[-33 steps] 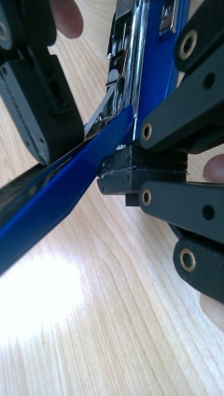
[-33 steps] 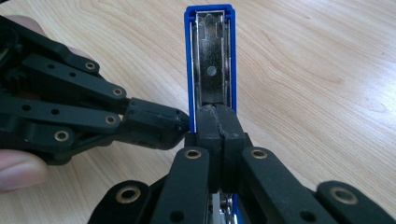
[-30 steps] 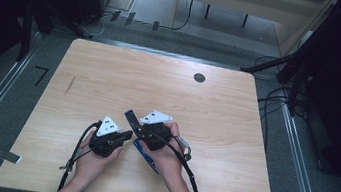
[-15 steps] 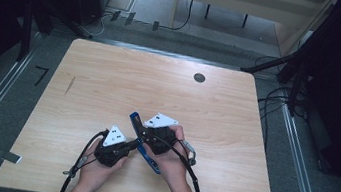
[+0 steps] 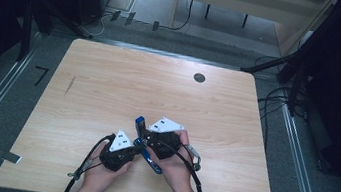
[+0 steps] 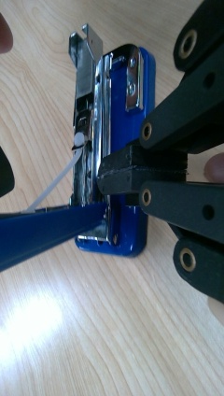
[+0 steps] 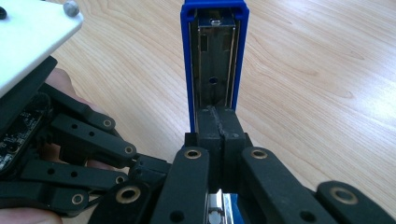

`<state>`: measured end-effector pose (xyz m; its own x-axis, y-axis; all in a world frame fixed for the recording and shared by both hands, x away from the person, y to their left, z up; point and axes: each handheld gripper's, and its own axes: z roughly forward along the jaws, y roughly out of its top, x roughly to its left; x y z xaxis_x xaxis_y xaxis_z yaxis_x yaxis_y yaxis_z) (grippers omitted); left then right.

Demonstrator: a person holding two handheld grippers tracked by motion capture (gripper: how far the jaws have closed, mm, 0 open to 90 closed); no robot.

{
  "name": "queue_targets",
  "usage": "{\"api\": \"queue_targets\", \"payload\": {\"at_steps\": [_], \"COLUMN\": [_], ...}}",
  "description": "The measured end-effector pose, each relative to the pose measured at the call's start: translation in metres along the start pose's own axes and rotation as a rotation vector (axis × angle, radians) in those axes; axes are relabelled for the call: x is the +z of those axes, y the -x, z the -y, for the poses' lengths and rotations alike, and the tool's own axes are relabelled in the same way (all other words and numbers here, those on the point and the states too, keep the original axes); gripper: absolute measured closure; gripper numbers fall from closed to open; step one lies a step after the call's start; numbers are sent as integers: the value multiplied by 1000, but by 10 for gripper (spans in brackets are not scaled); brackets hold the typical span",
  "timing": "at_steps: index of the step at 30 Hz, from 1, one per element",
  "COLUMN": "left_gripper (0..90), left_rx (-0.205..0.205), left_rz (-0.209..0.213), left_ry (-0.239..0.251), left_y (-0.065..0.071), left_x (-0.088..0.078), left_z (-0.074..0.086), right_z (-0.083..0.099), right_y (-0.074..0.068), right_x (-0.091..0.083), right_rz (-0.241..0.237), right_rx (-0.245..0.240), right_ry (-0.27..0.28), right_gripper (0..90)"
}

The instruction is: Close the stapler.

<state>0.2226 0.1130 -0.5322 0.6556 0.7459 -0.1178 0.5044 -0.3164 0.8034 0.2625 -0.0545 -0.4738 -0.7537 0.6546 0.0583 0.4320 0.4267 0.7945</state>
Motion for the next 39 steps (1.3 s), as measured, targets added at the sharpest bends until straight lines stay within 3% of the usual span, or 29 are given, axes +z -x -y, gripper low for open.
{"api": "queue_targets", "payload": {"at_steps": [12, 25, 33, 39], "left_gripper": [900, 900, 900, 900], "left_rx": [34, 24, 30, 38], "left_rz": [-3, 3, -2, -10], "left_ry": [-33, -36, -33, -33], "left_y": [5, 5, 5, 6], "left_x": [5, 5, 5, 5], "left_z": [-1, -1, -1, -1], "right_z": [11, 14, 0, -17], "right_y": [4, 7, 14, 17], "right_x": [-11, -18, -29, -28], "right_rz": [-26, -37, -17, -12], "right_rx": [24, 53, 79, 80], "right_ry": [14, 44, 90, 108], "right_gripper": [900, 900, 900, 900]}}
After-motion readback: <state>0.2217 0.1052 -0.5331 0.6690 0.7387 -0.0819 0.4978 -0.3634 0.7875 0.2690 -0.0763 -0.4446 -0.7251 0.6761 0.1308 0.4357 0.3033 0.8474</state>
